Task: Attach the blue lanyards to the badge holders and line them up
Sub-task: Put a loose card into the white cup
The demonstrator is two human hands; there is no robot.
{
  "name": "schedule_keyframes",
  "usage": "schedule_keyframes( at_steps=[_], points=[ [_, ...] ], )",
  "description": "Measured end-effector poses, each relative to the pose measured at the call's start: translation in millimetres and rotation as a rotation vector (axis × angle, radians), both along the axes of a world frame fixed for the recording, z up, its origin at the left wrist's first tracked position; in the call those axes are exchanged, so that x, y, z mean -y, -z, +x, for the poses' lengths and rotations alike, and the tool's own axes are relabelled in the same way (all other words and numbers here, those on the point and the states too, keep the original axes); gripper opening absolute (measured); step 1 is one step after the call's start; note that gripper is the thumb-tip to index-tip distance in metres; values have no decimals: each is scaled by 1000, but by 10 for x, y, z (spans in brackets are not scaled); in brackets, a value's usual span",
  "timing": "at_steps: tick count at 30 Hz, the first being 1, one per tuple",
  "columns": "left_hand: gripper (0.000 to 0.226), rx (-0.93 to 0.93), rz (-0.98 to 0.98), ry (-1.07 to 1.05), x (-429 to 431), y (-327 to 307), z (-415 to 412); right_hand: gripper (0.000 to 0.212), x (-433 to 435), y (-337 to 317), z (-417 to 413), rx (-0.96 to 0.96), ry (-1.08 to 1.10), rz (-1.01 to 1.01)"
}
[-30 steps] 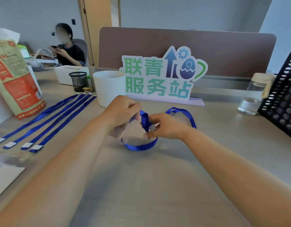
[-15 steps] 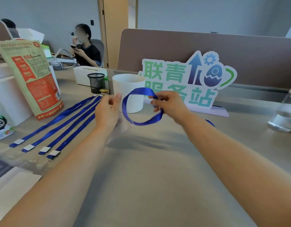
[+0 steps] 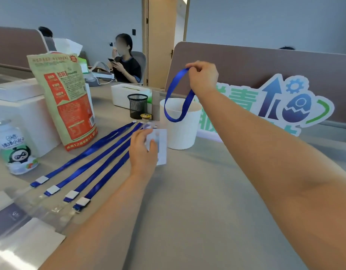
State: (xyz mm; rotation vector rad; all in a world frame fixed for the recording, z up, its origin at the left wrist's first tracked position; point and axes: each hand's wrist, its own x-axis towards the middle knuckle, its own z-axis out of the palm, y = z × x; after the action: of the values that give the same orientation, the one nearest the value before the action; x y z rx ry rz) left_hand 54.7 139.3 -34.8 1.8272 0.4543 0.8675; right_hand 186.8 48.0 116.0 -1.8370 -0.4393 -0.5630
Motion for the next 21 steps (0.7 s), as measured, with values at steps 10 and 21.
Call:
schedule_keyframes(
  at_steps=[10, 21],
  points=[
    [40, 5, 44, 11, -65, 143, 74, 32, -248, -151, 325, 222, 103, 117],
    [40, -37, 23, 3, -50, 151, 101, 29, -347, 152, 417, 214, 102, -300]
  ],
)
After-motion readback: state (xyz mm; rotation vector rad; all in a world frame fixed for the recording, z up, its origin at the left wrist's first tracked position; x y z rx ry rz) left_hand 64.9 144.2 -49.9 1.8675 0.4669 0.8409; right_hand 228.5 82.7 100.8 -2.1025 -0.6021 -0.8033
